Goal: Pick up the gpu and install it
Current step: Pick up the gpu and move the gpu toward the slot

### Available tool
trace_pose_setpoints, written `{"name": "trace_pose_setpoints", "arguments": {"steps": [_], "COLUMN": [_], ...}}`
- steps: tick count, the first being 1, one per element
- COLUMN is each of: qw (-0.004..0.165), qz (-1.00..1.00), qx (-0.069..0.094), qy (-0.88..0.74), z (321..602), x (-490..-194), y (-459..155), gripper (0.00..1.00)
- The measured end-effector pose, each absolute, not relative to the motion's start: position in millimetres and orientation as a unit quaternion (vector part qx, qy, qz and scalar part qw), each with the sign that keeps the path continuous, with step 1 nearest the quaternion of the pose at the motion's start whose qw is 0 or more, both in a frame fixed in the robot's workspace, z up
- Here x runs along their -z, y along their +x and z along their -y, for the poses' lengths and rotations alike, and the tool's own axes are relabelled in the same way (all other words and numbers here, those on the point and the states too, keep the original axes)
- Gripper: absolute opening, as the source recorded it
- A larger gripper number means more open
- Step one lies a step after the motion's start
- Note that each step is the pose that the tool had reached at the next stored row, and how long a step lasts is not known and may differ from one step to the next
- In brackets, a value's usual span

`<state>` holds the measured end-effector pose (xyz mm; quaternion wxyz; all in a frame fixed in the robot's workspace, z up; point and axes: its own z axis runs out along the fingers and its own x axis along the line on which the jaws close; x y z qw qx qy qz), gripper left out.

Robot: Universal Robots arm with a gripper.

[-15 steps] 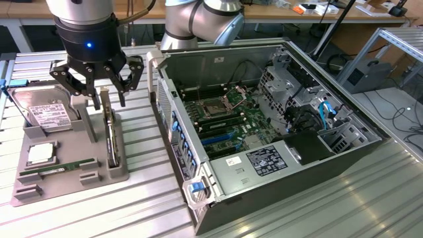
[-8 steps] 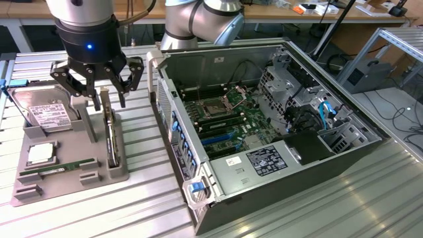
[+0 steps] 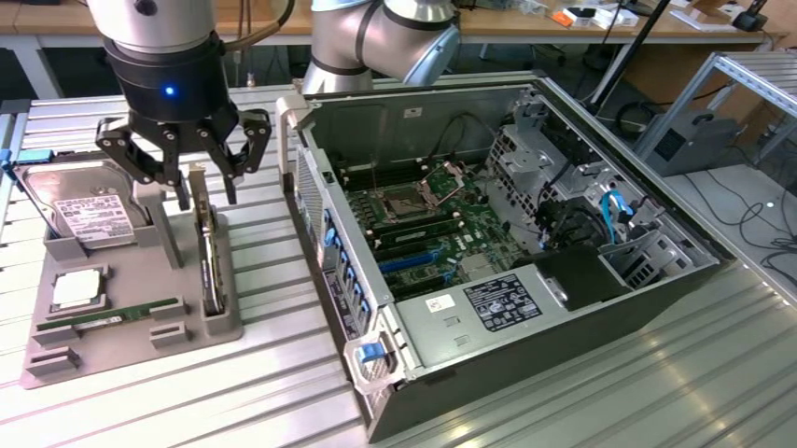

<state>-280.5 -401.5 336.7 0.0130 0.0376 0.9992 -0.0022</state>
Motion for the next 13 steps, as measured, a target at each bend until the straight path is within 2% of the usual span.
{"name": "trace_pose_setpoints", "arguments": {"steps": [13], "qw": [0.013], "qz": [-0.999], "qx": [0.002], "qy": [0.038], "z": [401.5], "x": [-332.1], "y": [-280.5], "gripper": [0.50]}}
